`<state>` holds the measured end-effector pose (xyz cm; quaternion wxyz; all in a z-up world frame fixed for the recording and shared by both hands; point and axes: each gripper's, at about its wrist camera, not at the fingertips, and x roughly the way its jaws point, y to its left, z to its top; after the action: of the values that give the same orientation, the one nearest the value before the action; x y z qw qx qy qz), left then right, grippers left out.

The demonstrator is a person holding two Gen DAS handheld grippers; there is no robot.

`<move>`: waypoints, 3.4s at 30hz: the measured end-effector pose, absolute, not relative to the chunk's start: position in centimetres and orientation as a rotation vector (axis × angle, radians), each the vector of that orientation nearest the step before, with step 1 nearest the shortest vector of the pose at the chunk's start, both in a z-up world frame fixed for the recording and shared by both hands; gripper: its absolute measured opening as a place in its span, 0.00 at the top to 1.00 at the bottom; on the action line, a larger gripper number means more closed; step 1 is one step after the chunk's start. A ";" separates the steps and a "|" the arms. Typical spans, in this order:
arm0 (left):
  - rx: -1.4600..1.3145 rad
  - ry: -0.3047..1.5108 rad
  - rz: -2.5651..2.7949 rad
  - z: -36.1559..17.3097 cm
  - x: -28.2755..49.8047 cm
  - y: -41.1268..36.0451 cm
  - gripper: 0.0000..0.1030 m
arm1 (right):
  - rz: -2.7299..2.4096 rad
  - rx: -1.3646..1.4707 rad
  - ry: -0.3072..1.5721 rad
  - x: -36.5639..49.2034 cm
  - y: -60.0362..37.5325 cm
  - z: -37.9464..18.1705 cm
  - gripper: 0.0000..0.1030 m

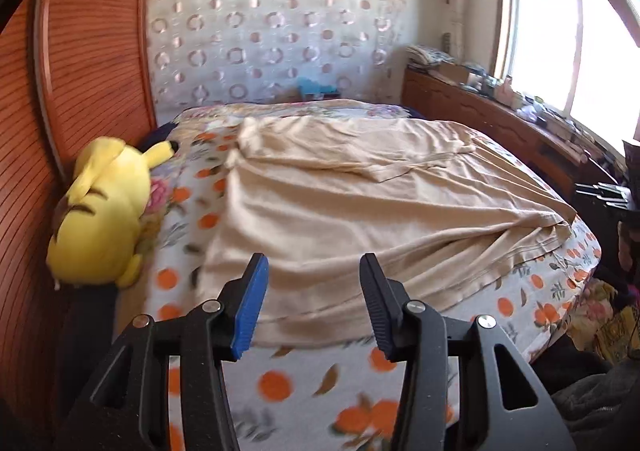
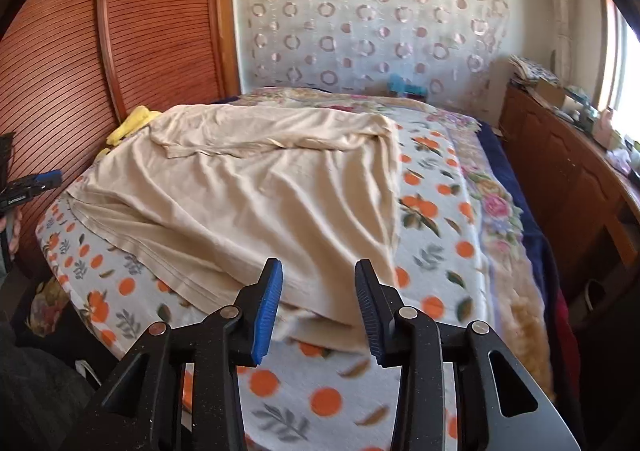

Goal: Fold small clothes

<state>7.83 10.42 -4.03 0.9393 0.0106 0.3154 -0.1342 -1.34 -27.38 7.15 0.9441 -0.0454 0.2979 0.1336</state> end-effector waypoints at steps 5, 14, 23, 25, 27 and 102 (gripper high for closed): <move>0.108 0.714 -0.400 -5.3 10.2 5.3 0.53 | 0.361 -0.115 0.610 0.9 -24.1 6.7 0.62; 0.181 0.800 -0.452 -6.3 11.0 3.0 0.97 | 0.416 -0.149 0.626 5.5 -21.5 6.1 0.62; 0.125 0.774 -0.455 -3.2 7.3 5.2 0.97 | 0.416 -0.137 0.625 7.3 -21.6 6.8 0.62; 0.133 0.772 -0.440 -3.3 7.7 5.3 0.85 | 0.409 -0.138 0.623 7.7 -21.5 6.8 0.62; 0.125 0.762 -0.433 -3.1 8.8 5.4 0.62 | 0.401 -0.139 0.624 8.4 -21.6 7.0 0.62; 0.146 0.871 -0.137 -6.2 34.5 12.0 0.90 | 0.264 -0.127 0.737 28.9 -25.7 6.7 0.54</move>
<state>34.49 11.98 -6.16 0.9018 0.0707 0.4212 -0.0660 28.92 -25.74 6.70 0.9224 -0.0617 0.3588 0.1287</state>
